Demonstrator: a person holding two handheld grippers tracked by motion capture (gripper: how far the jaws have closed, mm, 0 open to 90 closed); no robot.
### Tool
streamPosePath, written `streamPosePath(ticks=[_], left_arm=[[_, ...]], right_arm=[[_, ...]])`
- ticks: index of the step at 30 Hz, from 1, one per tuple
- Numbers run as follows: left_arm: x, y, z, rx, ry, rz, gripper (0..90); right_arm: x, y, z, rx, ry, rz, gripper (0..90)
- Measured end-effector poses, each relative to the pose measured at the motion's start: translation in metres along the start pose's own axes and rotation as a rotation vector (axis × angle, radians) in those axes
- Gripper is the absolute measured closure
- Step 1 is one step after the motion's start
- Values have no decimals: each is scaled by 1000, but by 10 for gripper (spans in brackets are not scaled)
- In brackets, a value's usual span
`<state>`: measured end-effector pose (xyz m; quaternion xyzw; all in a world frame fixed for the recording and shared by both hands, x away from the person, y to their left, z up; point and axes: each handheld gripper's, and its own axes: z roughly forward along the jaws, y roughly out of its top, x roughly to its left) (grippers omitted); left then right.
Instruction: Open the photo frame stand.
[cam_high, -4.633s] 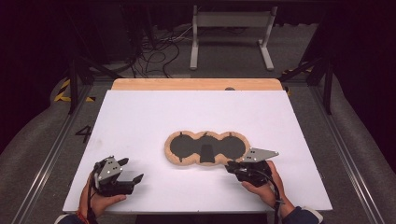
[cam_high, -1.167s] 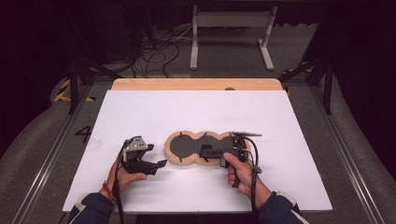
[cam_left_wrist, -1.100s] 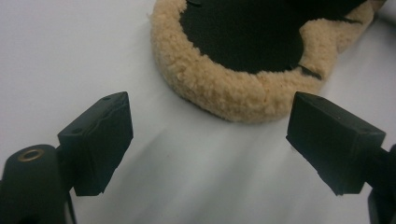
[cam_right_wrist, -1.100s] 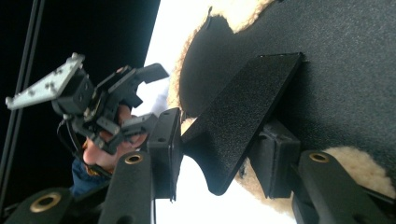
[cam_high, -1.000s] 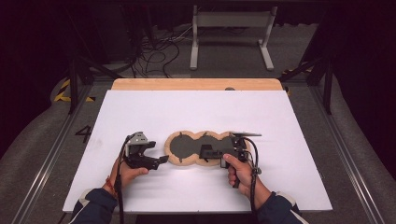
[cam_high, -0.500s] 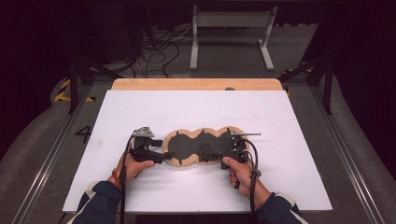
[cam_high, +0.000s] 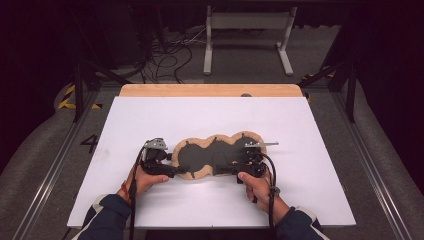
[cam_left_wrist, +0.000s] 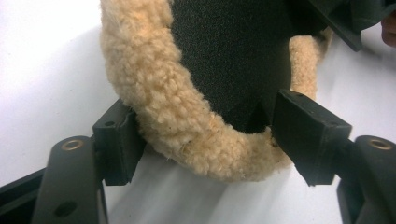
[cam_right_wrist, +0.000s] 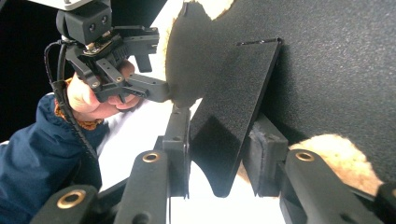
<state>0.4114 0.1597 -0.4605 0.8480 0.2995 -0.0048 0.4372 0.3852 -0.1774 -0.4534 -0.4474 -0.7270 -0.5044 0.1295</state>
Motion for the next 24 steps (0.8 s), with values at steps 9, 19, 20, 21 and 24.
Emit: streamPosePath(ticks=[9, 19, 20, 21, 24], left_arm=[[-11, 7, -15, -122, 123, 74, 503], [-24, 9, -17, -148, 215, 171, 571], [-19, 7, -17, -163, 189, 160, 571], [-15, 6, -13, -173, 152, 122, 542], [-7, 7, 0, -123, 97, 90, 418]], right_arm=[[1, 1, -3, -11, -17, -12, 684], [-3, 1, -3, -16, -46, 5, 709], [-2, 0, -4, -13, -52, 3, 708], [-2, 0, -4, -17, -53, 0, 709], [-3, -1, -5, -16, -54, 7, 711]])
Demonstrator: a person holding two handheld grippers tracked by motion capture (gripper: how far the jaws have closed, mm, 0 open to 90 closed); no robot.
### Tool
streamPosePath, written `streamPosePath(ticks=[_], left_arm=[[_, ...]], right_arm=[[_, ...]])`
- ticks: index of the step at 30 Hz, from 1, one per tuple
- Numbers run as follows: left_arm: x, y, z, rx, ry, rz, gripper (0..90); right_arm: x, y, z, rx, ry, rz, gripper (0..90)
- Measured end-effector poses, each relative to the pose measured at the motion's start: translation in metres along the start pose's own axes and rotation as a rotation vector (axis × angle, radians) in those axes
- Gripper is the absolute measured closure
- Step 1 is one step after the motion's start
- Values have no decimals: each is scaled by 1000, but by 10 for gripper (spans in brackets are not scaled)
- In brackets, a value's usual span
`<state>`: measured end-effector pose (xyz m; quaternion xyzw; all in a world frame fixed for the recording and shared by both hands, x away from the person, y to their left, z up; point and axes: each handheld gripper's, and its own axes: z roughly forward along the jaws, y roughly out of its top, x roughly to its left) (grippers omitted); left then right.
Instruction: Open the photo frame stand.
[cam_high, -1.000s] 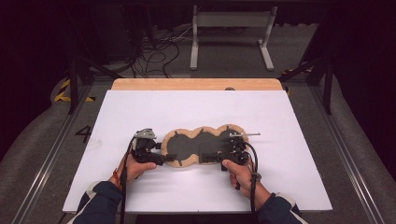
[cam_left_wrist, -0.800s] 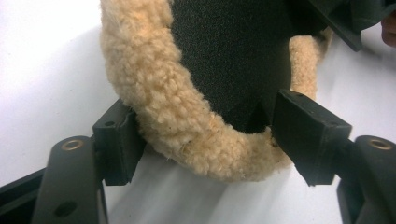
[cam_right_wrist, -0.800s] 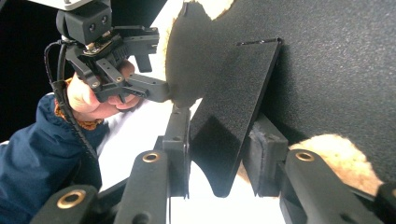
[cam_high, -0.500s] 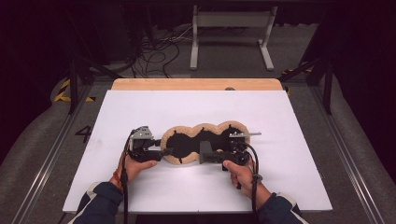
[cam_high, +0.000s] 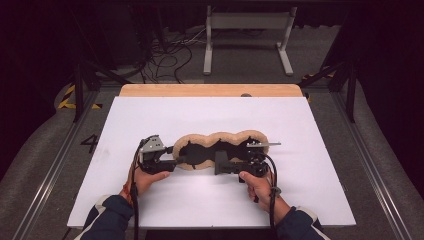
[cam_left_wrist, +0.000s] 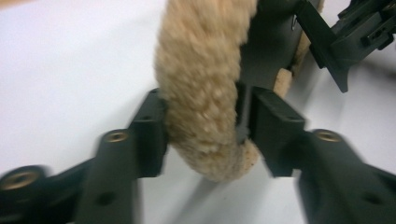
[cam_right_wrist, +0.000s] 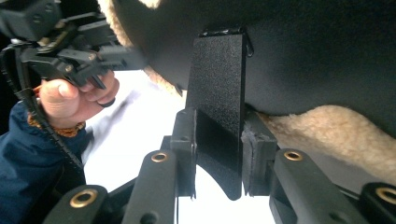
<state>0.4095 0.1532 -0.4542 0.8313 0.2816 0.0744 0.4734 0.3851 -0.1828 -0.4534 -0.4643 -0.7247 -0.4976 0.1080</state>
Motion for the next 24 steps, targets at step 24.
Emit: streamPosePath(ticks=[24], left_arm=[[-21, 10, 14, 73, 96, 217, 497]], right_arm=[[2, -2, 0, -7, -85, -83, 670]])
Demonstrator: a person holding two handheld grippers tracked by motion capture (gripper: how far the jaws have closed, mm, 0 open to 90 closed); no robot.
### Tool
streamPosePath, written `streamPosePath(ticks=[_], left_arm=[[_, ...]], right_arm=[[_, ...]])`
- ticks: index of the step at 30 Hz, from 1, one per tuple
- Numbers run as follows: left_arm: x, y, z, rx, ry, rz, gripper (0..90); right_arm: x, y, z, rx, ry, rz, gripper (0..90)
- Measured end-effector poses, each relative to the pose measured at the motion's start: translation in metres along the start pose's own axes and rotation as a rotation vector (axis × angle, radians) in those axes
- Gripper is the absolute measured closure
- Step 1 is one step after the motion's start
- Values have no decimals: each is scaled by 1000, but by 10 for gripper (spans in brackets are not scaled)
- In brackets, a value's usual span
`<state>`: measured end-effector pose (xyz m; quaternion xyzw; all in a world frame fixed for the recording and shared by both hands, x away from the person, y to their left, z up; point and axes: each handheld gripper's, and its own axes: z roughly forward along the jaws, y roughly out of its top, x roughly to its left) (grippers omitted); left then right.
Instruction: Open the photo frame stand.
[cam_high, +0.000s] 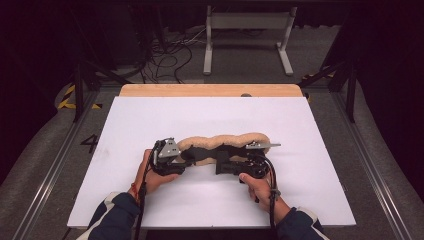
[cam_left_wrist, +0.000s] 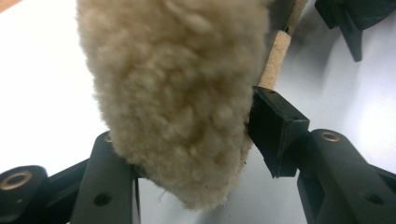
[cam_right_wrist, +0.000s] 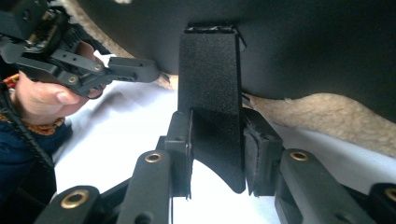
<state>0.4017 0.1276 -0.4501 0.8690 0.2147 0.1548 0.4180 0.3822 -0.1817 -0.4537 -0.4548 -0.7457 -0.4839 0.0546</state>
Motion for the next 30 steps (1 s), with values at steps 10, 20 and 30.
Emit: streamPosePath(ticks=[10, 20, 30], left_arm=[[-6, -9, -5, 4, -37, 33, 557], [-10, -11, -12, -11, -40, 6, 549], [-6, -16, -38, -81, -33, -49, 471]], right_arm=[[4, -7, -10, 6, -25, -77, 533], [10, -31, -61, 5, -178, -275, 466], [-3, -33, -107, -120, -329, -331, 672]])
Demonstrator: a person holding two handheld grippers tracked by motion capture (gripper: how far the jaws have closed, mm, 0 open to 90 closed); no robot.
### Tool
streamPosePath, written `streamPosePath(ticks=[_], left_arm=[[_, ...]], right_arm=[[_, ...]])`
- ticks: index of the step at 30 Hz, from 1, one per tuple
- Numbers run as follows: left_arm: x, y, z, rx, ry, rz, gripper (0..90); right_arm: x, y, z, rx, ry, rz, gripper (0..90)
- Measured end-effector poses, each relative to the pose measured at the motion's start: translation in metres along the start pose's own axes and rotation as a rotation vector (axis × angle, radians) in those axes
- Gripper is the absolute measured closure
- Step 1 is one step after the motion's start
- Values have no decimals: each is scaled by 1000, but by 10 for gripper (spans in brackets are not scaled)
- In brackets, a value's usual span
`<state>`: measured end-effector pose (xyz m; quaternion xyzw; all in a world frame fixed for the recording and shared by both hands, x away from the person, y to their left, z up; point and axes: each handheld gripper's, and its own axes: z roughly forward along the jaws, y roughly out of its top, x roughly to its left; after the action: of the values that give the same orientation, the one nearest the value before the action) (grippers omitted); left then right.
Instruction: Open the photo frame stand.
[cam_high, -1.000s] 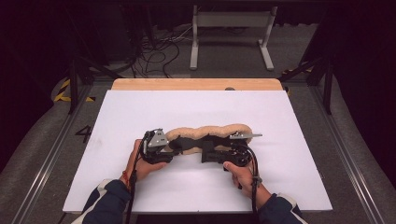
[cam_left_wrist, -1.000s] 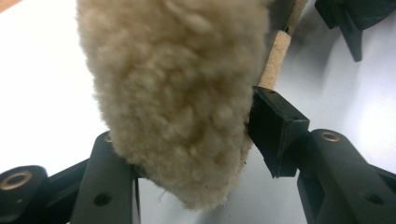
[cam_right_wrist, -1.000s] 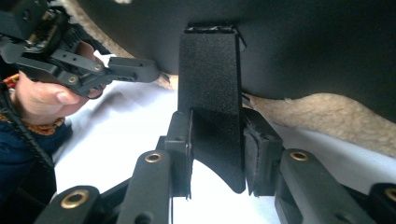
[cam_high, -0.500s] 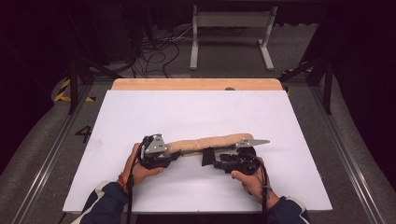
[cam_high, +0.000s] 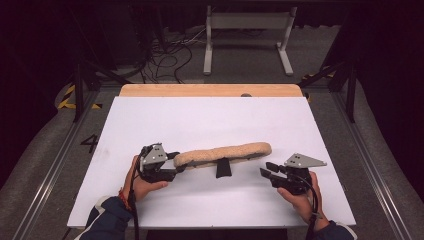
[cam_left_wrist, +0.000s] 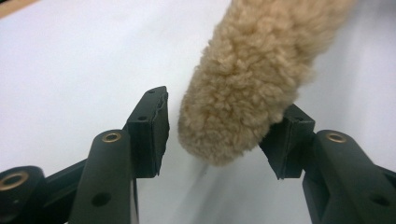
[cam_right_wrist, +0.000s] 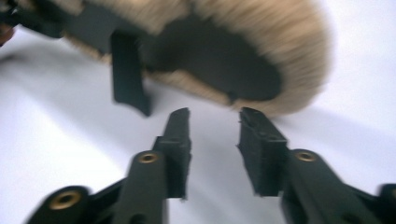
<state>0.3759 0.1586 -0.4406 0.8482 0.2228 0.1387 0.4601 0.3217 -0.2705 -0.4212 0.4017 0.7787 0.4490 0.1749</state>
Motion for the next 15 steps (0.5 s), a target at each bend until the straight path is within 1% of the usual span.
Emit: streamPosePath(ticks=[1, 3, 8, 10, 11, 15], left_arm=[[-1, 0, -3, -8, 4, 1, 470], [-2, 0, -9, -23, 7, 9, 474], [-5, 1, -16, -53, -9, 11, 473], [-6, 3, -16, -76, -13, -1, 476], [-6, 4, -16, -82, -17, -3, 481], [-7, 5, -14, -91, -31, -12, 485]], right_arm=[[-3, 1, -3, -20, -16, 3, 710], [-7, 1, -7, -46, -33, 7, 755], [-10, 4, -14, -106, -84, 13, 852], [-11, 6, -15, -117, -79, 8, 896], [-11, 7, -16, -126, -81, 1, 900], [-11, 10, -18, -162, -86, 32, 900]])
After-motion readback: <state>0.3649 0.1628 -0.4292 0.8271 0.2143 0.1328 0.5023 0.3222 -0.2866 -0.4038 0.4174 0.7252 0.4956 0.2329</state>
